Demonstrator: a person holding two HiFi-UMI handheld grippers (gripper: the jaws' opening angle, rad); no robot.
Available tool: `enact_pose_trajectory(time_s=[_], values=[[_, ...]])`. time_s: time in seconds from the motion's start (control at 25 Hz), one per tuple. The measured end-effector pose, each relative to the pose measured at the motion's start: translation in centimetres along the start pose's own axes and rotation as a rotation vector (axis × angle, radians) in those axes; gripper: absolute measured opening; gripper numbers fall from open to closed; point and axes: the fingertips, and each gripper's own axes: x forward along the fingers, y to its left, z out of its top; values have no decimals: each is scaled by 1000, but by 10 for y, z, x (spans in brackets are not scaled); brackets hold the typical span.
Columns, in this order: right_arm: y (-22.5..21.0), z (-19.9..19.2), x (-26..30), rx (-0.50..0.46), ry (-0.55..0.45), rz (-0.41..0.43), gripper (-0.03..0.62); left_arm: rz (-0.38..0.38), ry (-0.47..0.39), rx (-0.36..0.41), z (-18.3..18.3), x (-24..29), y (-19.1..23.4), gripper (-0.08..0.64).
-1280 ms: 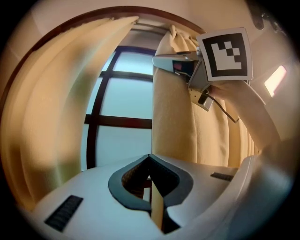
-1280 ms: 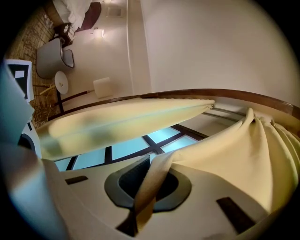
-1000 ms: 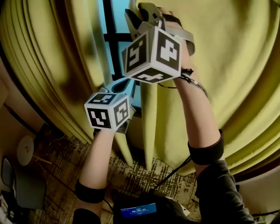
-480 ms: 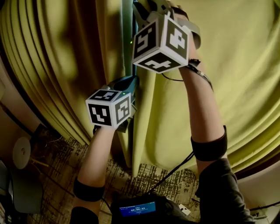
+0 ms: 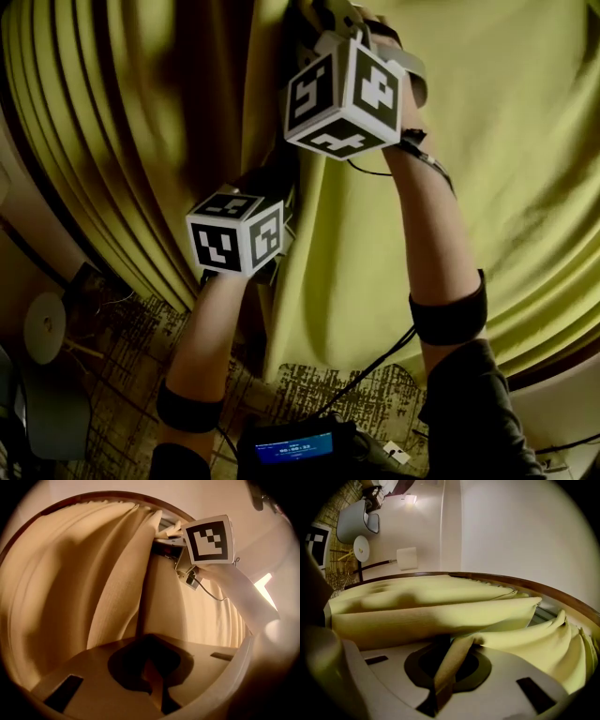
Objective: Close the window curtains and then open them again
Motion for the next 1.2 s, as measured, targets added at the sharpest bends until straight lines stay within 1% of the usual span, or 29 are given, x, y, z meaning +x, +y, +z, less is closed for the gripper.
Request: enact_pose_trajectory(time_s=[0.12,0.28,0.36,0.48,0.68,0.76,0.88,1.0,1.12,1.2], values=[[18,23,19,-8,-13,19,26,17,1,-17,0,-12,29,-11],[38,36,53,6,-27,39,26,38,5,-35,1,-12,66,-11],[46,47,65,-4,-26,44,25,43,6,-37,0,-18,81,-12],[70,61,79,-28,-28,58,25,60,2,-45,-5,-25,103,-11],[88,68,108,-1,-31,73,26,64,-8,-70,-4,-23,134,-12],[82,76,107,3,-9,67,26,48,-8,-75,2,-37,135,-11],[67,86,90,7,31,50,27,20,-7,-69,10,-63,124,-11],[65,82,82,25,65,32,28,-5,12,-63,3,-71,126,-11],[57,86,73,61,91,4,29,-34,33,-59,1,-82,125,-11],[51,80,68,82,107,-15,29,-46,43,-58,-1,-83,121,-11]])
